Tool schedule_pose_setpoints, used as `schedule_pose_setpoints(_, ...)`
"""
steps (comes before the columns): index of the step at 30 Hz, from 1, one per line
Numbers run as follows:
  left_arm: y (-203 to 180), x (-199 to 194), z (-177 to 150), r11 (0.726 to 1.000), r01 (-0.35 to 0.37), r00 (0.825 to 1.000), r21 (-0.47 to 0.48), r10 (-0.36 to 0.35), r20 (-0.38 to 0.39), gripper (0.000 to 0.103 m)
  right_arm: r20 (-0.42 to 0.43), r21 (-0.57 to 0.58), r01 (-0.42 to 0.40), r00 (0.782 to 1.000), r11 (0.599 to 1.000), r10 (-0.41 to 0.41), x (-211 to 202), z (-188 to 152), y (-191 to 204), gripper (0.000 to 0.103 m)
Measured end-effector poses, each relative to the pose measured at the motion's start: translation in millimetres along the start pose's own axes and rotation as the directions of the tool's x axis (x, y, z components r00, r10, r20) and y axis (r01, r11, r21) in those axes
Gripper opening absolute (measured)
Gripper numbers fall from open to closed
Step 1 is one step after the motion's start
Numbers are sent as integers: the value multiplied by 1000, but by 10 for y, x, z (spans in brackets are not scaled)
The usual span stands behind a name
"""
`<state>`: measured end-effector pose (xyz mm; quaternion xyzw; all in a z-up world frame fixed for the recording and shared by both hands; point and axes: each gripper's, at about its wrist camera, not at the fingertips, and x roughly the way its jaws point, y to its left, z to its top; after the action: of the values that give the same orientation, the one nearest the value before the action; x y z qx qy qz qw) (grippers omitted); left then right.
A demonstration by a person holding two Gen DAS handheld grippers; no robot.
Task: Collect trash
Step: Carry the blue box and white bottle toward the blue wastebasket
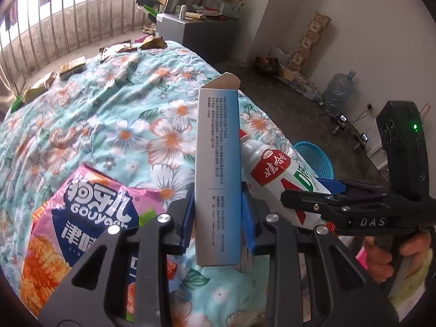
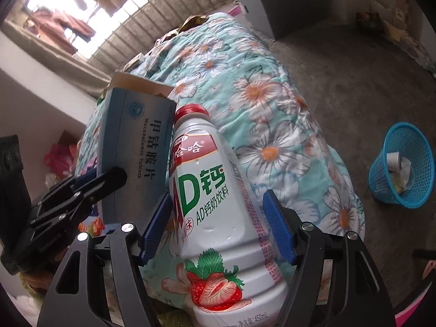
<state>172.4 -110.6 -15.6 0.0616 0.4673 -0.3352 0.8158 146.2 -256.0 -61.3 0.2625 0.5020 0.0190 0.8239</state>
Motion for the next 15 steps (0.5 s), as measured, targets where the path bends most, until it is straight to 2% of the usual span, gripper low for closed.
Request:
schedule_pose_setpoints(8,-9,88,63,999,-37,999,4,37,-3,29,-98,-41,-59,994,997,55,176,185,-6,68)
schedule_pose_setpoints(15,7,137,91,999,-53,999,-1,53,-12,31,-144,-49,-77,987,996,69,323,237,53,68)
